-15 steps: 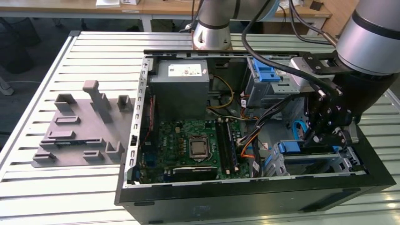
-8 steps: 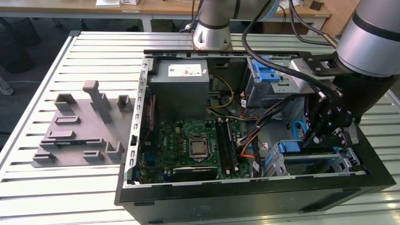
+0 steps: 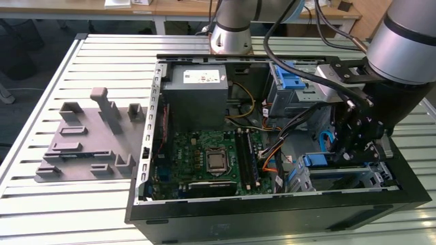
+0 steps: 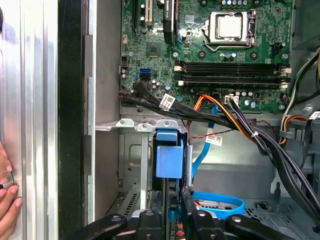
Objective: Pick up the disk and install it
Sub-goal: 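Insert the second disk wire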
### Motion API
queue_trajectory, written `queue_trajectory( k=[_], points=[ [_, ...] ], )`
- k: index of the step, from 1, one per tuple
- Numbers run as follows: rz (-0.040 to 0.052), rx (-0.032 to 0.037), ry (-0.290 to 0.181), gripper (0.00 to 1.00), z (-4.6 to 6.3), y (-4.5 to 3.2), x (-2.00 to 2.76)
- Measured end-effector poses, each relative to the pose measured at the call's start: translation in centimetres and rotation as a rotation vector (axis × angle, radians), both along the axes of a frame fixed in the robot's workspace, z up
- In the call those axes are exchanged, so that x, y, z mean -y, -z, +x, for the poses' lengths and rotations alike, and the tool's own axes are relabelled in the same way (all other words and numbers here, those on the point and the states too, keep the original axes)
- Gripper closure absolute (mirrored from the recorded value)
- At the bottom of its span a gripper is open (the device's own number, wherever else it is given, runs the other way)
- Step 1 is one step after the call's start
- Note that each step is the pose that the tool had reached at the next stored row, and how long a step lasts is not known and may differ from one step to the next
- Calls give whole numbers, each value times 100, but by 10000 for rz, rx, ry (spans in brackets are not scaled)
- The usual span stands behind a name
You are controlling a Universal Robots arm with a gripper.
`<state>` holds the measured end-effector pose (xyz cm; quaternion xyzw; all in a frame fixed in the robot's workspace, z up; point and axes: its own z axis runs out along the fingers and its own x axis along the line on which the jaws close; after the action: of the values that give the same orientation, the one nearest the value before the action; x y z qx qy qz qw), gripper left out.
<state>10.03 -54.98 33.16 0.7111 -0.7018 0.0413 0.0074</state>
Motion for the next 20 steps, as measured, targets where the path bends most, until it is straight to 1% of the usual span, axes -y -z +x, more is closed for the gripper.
queue_trajectory(
  k=[7, 8, 9, 10, 11, 12, 13, 20],
  points=[
    [-1, -2, 0, 71, 0, -72, 0],
    [0, -2, 0, 72, 0, -77, 0],
    [0, -2, 0, 78, 0, -83, 0],
    [-1, -3, 0, 78, 0, -90, 0],
    [-1, -3, 0, 85, 0, -98, 0],
    [1, -3, 0, 85, 0, -102, 0],
    [1, -3, 0, 89, 0, -106, 0],
    [-2, -3, 0, 89, 0, -133, 0]
  ],
)
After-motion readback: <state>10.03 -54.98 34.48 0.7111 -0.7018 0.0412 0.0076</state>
